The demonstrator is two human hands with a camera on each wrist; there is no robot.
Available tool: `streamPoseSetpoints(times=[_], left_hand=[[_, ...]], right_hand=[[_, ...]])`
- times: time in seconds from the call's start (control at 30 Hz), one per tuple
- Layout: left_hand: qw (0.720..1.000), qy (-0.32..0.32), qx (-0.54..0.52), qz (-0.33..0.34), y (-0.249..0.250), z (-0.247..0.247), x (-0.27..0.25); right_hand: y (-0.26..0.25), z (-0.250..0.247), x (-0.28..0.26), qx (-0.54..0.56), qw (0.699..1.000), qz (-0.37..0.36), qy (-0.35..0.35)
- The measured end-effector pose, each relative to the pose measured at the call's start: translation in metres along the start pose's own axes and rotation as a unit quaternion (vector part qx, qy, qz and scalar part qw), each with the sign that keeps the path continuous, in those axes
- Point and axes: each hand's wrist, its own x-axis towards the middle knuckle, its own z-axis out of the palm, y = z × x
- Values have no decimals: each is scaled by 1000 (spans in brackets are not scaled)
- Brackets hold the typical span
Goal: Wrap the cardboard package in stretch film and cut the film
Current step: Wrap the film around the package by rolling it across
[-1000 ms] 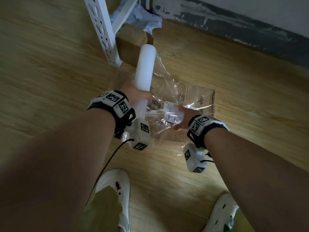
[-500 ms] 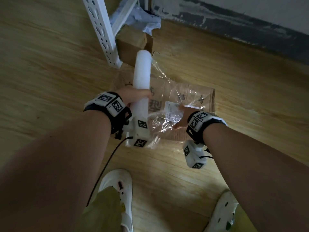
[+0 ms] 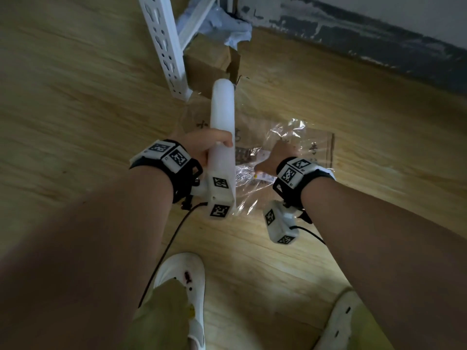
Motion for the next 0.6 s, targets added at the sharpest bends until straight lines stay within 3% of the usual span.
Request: streamPoseSetpoints(times=[0.17,0.37,0.47,0.6], left_hand=[[1000,-2,18,6,-5,1,2],[998,-2,56,0,-13,4,9],[994,3,110,-7,-16,4,11],[996,-11,86,-25,-18,3,12]], right_hand=[[-11,21,8,46,996,-34,-62],[-21,45,18,-5,1000,-28,-10],[-21,48,22,-36,999,-21,-11],[-24,48,27,-22,1000,-6,-13]])
